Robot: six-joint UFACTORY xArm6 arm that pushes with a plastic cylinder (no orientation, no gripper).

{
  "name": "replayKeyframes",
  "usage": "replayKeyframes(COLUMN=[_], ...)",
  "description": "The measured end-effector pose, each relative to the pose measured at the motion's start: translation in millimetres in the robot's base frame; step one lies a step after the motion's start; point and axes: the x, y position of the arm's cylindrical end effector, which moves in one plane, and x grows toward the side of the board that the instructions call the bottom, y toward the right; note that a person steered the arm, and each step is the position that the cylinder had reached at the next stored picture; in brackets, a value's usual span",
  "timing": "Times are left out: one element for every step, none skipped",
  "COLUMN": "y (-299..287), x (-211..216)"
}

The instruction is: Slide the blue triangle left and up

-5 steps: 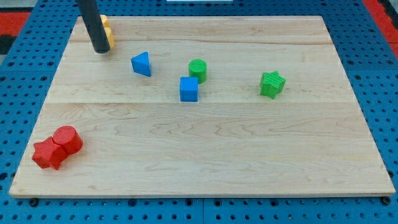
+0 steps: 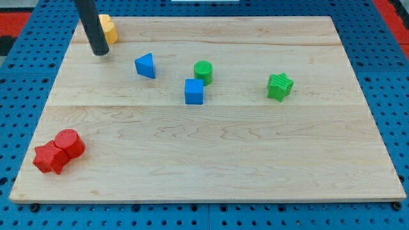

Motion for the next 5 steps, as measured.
replayKeyframes(y=[15, 63, 110, 147, 160], x=[28, 38, 36, 26, 7])
